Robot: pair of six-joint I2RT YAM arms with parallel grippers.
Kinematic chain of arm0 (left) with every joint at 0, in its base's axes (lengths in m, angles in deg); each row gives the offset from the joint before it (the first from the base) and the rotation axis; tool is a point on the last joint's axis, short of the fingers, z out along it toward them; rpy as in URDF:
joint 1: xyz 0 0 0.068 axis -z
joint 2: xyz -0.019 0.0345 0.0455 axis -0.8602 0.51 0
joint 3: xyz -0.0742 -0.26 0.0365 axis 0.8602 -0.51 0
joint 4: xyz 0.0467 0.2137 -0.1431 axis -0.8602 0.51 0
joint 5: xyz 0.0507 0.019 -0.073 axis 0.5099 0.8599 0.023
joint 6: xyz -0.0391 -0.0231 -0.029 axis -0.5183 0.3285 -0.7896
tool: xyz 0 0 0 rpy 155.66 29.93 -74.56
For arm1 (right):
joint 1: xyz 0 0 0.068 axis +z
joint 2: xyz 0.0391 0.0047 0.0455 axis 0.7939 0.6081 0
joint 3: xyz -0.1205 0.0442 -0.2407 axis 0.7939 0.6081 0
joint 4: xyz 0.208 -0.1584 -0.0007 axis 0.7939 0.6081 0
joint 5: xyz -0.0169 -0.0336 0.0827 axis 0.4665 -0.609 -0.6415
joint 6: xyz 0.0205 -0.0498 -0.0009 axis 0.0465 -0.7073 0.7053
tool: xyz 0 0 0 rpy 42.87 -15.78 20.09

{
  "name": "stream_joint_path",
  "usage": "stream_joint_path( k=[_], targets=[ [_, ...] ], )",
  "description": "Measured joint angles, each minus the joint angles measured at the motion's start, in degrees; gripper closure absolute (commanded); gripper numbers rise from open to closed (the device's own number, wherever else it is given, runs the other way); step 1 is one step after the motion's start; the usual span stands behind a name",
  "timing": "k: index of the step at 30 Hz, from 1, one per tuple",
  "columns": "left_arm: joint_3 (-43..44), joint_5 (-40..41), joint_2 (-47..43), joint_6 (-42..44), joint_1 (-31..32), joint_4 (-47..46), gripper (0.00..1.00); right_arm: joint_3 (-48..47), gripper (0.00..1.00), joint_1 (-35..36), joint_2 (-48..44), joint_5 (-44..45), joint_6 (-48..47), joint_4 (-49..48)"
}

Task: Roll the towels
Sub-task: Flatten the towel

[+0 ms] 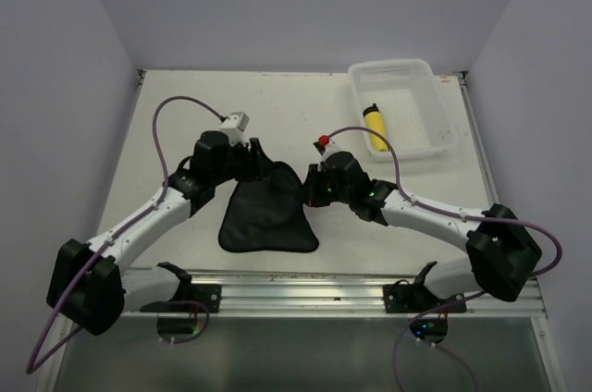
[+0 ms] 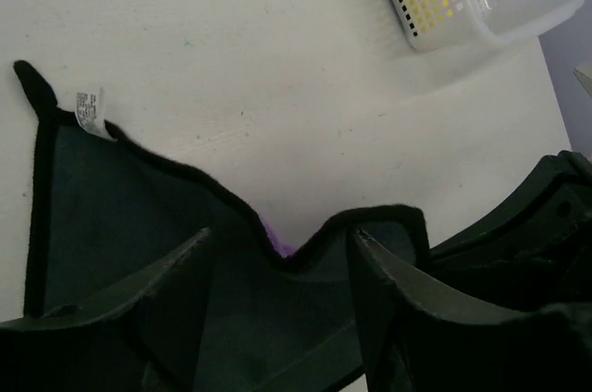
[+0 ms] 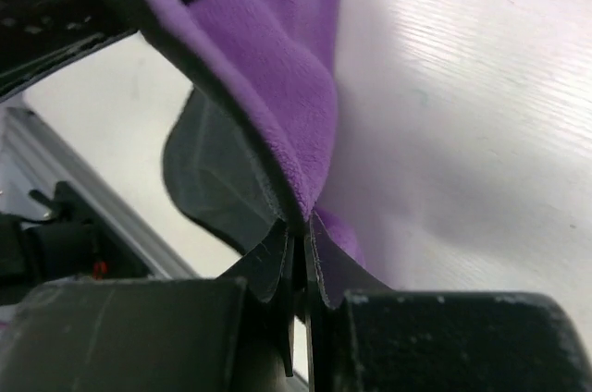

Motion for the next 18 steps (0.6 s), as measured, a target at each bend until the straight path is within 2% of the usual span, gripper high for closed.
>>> stream_joint_path(
  k=[1, 2, 3, 5, 6, 8, 9, 11, 16, 18],
  targets=[
    [0.2, 0.5, 2.2, -0.1, 0.9, -0.9, 0.30, 0.3, 0.99, -1.2, 1.0, -0.7, 0.2, 0.6],
    [0.6, 1.3, 4.0, -0.2, 1.7, -1.4, 0.17, 0.3, 0.96, -2.1, 1.8, -1.0, 0.3, 1.2],
    [1.0, 2.2, 5.2, -0.1, 2.6, -1.7, 0.12, 0.3, 0.83, -2.7, 2.5, -1.1, 0.3, 1.7],
    [1.9, 3.6, 6.1, 0.0, 3.7, -2.2, 0.06, 0.3, 0.70, -3.2, 3.0, -0.5, 0.3, 3.5],
    [2.5, 4.8, 6.1, 0.0, 4.2, -2.5, 0.04, 0.3, 0.59, -3.2, 3.0, -0.2, 0.2, 4.4],
    [4.0, 6.9, 6.0, 0.3, 4.7, -3.2, 0.01, 0.3, 0.54, -3.2, 2.8, 1.5, -0.1, 6.6],
    [4.8, 8.3, 6.0, 0.5, 4.7, -3.6, 0.01, 0.3, 0.47, -3.1, 2.5, 2.9, -0.2, 8.0],
    [5.9, 11.1, 6.0, 0.8, 4.7, -4.3, 0.00, 0.2, 0.39, -3.1, 1.3, 5.9, -0.4, 11.6],
    [6.2, 17.1, 7.2, 0.8, 4.5, -4.7, 0.01, -2.4, 0.37, -3.1, -3.9, 14.0, -1.7, 20.9],
    [6.2, 18.2, 8.9, 0.8, 4.2, -4.7, 0.04, -3.3, 0.43, -3.1, -6.1, 16.3, -2.4, 23.0]
  ],
)
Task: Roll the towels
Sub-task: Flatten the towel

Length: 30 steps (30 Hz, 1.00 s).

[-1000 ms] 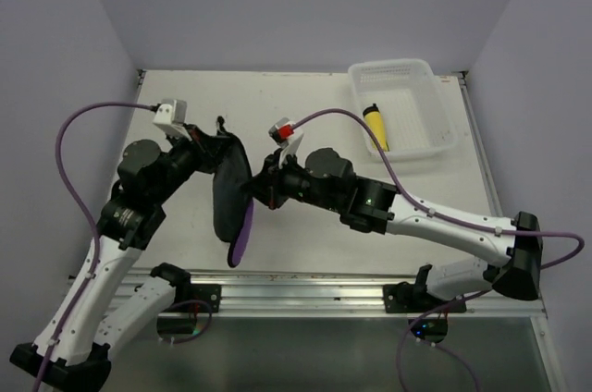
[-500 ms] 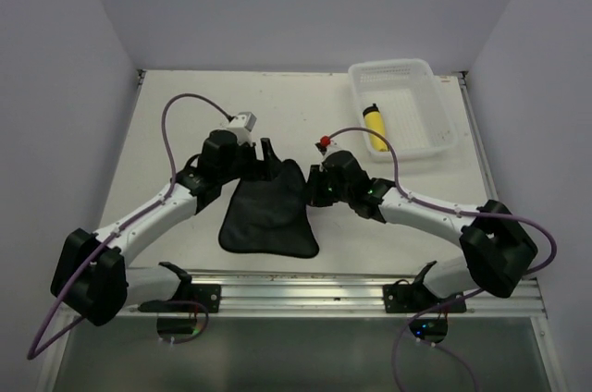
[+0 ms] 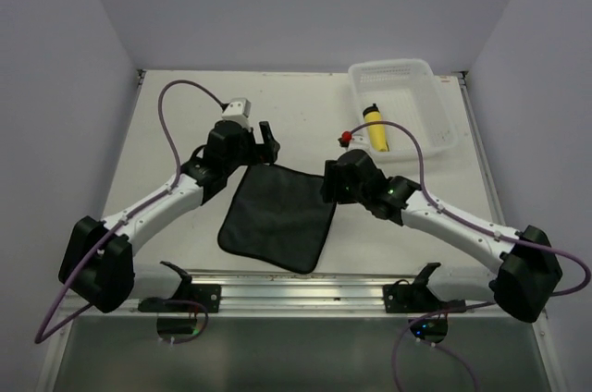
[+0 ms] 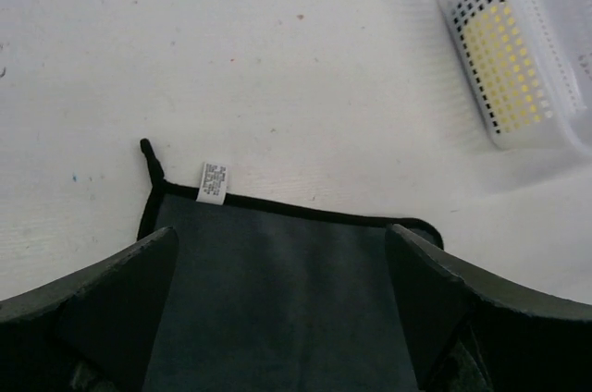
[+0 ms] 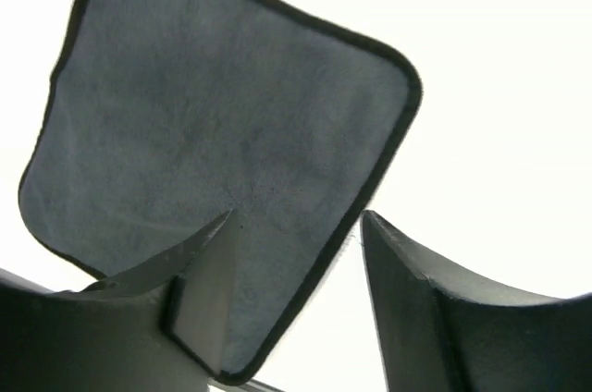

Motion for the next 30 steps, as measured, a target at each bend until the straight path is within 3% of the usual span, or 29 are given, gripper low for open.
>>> stream_joint_path(
  k=[3, 4, 5, 14, 23, 28, 30],
  targets=[
    [0.1, 0.5, 4.6, 0.0, -1.6, 0.0, 0.14, -0.2, 0.57, 0.0, -3.6, 2.6, -1.7, 1.6],
    [0.1, 0.8, 6.3, 0.0, -2.3, 0.0, 0.25, -0.2, 0.60, 0.0, -4.4, 3.2, -2.2, 1.7],
    [0.1, 1.0, 8.0, -0.2, -3.0, 0.0, 0.29, -0.2, 0.66, -0.1, -4.7, 3.7, -2.4, 1.7],
    [5.6, 2.7, 20.7, 0.8, -6.5, 0.4, 0.31, 0.3, 0.87, -3.6, -0.3, 2.3, -4.7, -0.6],
    [12.9, 4.1, 29.2, 2.6, -6.6, 0.0, 0.59, 4.5, 0.88, -8.9, 2.1, -2.2, -4.7, -5.7],
    [14.2, 4.7, 32.2, 3.1, -6.8, 0.4, 0.61, 5.9, 0.88, -10.7, 3.0, -3.8, -4.7, -7.3],
    [14.7, 5.2, 33.1, 3.1, -6.9, 0.6, 0.57, 6.2, 0.88, -11.3, 3.3, -4.6, -4.7, -8.1]
  ],
)
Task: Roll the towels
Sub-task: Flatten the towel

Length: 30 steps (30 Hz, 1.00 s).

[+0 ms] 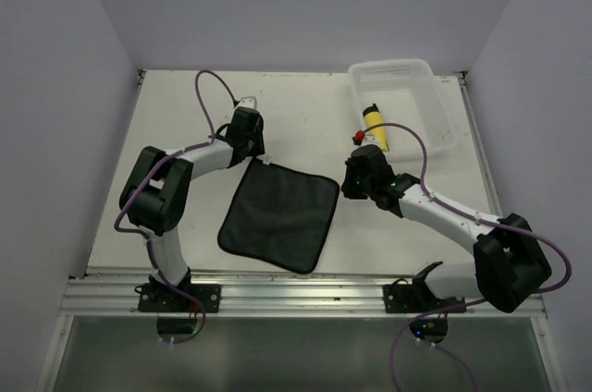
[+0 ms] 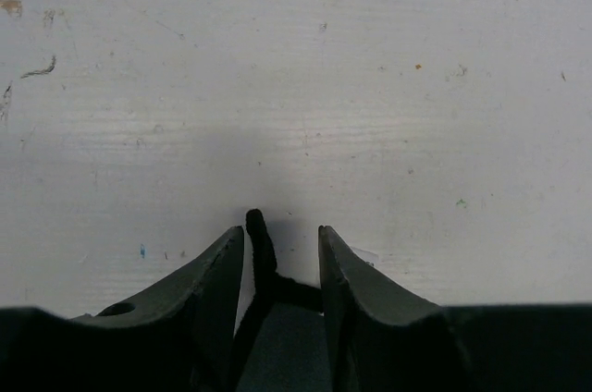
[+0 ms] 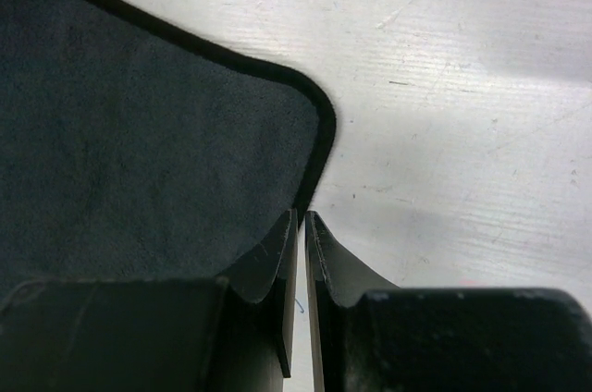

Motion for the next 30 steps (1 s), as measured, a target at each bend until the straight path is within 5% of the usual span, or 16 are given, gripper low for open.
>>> stream_joint_path(
  k=[4, 13, 20, 30],
  targets=[
    [0.3, 1.5, 0.5, 0.4, -0.1, 1.0, 0.53, 0.3, 0.88, -0.7, 0.5, -0.7, 0.0, -1.0],
    [1.5, 2.9, 1.7, 0.5, -0.1, 1.5, 0.76, 0.4, 0.88, -1.5, 1.1, -1.9, 0.0, -2.3],
    [1.6, 3.1, 2.5, 0.4, -0.1, 1.5, 1.00, 1.9, 0.74, -2.6, 1.4, -2.1, 0.1, -3.2],
    [0.7, 3.1, 1.9, 0.3, -0.1, 0.8, 1.00, 2.2, 0.70, -3.3, 7.6, -3.5, 0.1, -6.9]
  ],
)
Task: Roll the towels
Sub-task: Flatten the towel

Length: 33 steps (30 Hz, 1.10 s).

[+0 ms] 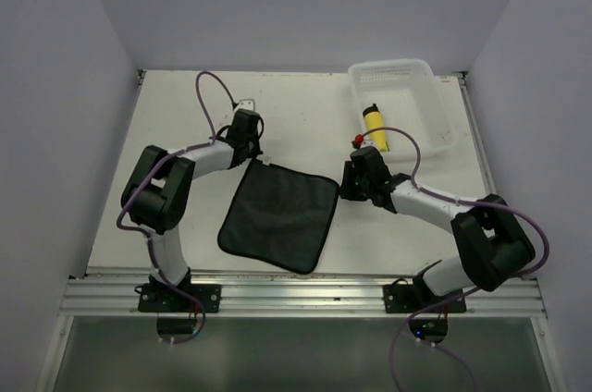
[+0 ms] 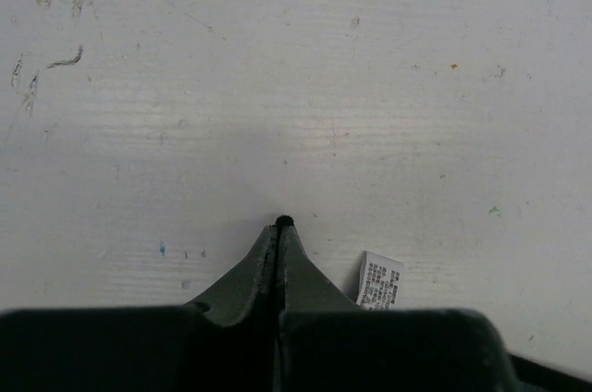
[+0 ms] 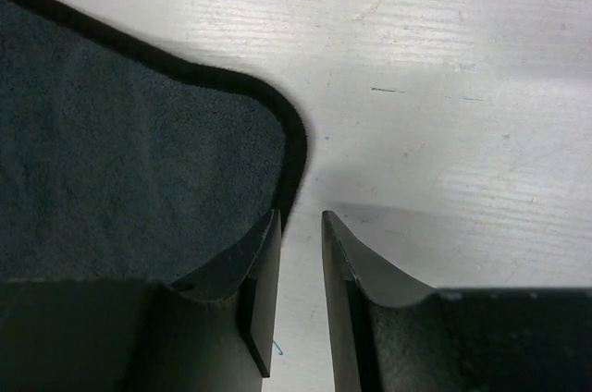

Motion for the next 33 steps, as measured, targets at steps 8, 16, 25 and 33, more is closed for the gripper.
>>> stream_joint_path(
  k=[8, 16, 25, 33],
  targets=[
    [-10.3, -0.1, -11.0, -2.3, 0.0, -5.8, 1.00, -2.1, 0.67, -0.4, 4.8, -0.1, 0.2, -1.5],
    [-13.2, -1.1, -16.9, -3.5, 0.0, -9.2, 1.00, -4.8, 0.64, -0.7, 10.2, -0.4, 1.2, -4.3],
    [-15.2, -1.8, -20.2, -4.7, 0.0, -9.4, 1.00, -7.4, 0.60, -0.7, 12.5, 0.1, 1.3, -4.8],
    [-16.4, -1.8, -25.2, -5.0, 0.0, -9.9, 1.00, -8.6, 0.68, -0.7, 13.9, 0.4, -0.2, -4.9]
  ],
)
